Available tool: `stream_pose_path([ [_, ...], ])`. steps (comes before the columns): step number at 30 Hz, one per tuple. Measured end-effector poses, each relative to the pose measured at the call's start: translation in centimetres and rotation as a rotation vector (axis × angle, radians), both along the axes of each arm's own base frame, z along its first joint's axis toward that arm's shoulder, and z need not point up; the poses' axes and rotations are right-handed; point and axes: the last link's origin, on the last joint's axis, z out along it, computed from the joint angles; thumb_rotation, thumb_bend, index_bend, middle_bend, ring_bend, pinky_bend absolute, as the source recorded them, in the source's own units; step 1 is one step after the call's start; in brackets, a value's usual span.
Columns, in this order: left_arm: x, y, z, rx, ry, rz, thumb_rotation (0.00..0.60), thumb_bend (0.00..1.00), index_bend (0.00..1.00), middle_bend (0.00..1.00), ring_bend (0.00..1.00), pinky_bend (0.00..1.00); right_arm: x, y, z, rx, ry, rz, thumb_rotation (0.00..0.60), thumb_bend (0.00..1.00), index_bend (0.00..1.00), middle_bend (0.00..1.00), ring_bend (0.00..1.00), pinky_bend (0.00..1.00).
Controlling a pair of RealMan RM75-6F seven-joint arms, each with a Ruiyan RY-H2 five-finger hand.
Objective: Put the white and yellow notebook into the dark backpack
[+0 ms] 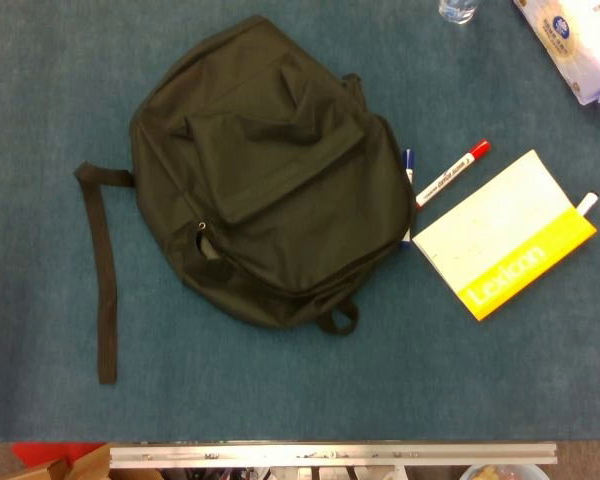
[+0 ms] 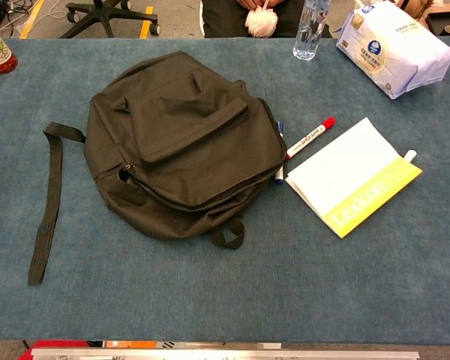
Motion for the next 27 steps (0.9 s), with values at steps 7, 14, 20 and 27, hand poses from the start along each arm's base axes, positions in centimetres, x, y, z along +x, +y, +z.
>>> stream_pose_path([
  [7,0.0,-0.1,-0.2,-0.003,0.005,0.003,0.600,0.25,0.25,0.22,0.24,0.16,0.7,-0.2,-1.2,0.077,0.013,0.043,0.600,0.03,0.23,0.28,0.15,0.27],
  [14,-0.1,-0.2,-0.2,-0.004,0.005,0.007,0.600,0.25,0.25,0.22,0.24,0.16,1.6,-1.0,-4.2,0.224,0.073,0.104,0.600,0.03,0.23,0.29,0.15,0.27],
  [20,-0.2,-0.6,-0.1,-0.001,0.001,0.014,0.600,0.25,0.25,0.22,0.24,0.16,2.2,-2.1,-8.3,0.353,0.138,0.158,0.600,0.03,0.23,0.29,0.15,0.27],
  [27,-0.6,-1.0,0.0,-0.002,0.001,0.024,0.600,0.25,0.25,0.22,0.24,0.16,1.7,-3.7,-11.6,0.413,0.202,0.180,0.600,0.03,0.23,0.29,0.15,0.27],
])
